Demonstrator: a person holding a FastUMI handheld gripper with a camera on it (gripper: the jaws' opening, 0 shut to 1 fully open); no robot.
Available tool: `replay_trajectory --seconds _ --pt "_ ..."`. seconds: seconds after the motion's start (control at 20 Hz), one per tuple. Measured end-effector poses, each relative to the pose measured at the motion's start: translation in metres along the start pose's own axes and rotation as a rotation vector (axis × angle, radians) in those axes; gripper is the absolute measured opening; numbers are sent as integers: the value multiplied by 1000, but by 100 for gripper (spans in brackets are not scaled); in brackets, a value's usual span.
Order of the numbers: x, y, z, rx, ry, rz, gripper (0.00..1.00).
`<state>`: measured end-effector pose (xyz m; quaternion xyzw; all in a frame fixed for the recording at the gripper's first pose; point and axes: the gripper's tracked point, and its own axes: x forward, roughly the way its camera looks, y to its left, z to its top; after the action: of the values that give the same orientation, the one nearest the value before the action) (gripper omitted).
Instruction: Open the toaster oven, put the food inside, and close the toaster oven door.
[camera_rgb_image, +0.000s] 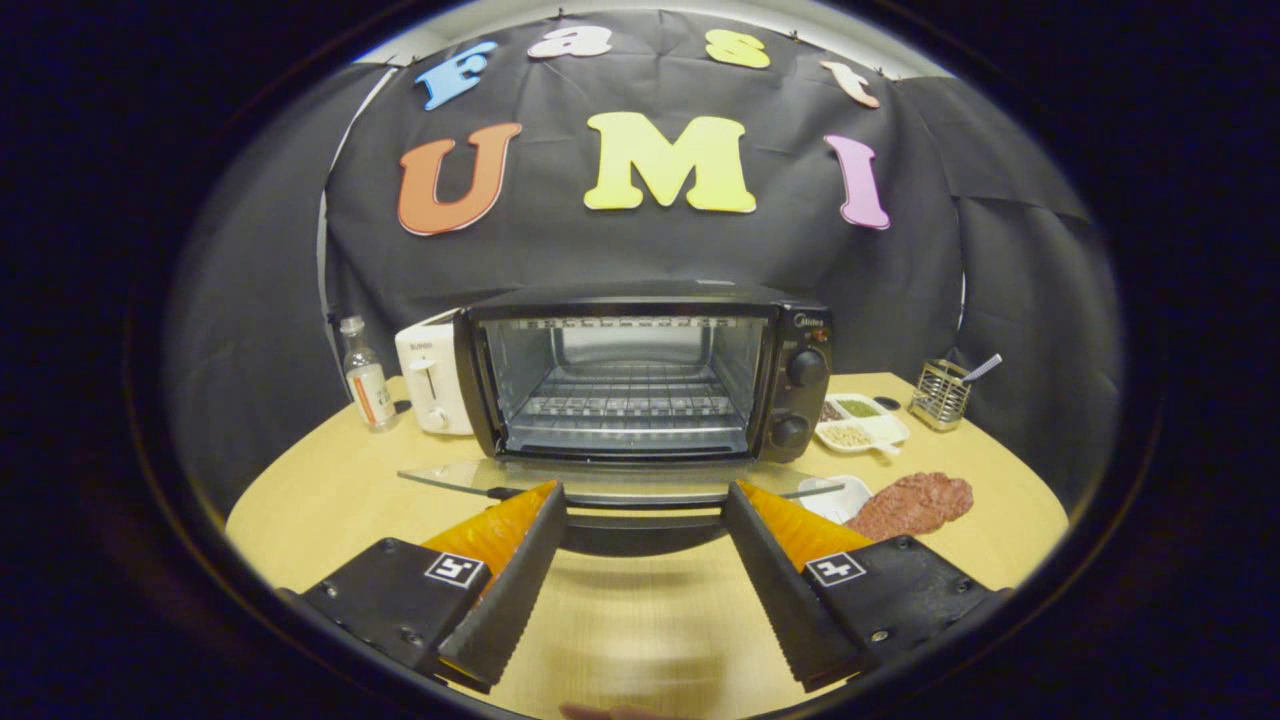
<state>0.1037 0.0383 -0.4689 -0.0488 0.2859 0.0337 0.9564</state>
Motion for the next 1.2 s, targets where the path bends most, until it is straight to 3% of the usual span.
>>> replay_trajectory --seconds 0.2,0.4,0.65,0.85,1.2 --pt "1 -2 -35 4 34 0 100" --pt "7 -2 -78 8 189 -4 100" --pt "5 1 -68 -19 186 -3 100" --pt "-8 5 -51 17 183 66 100" --pt "-48 -40 3 -36 109 101 100"
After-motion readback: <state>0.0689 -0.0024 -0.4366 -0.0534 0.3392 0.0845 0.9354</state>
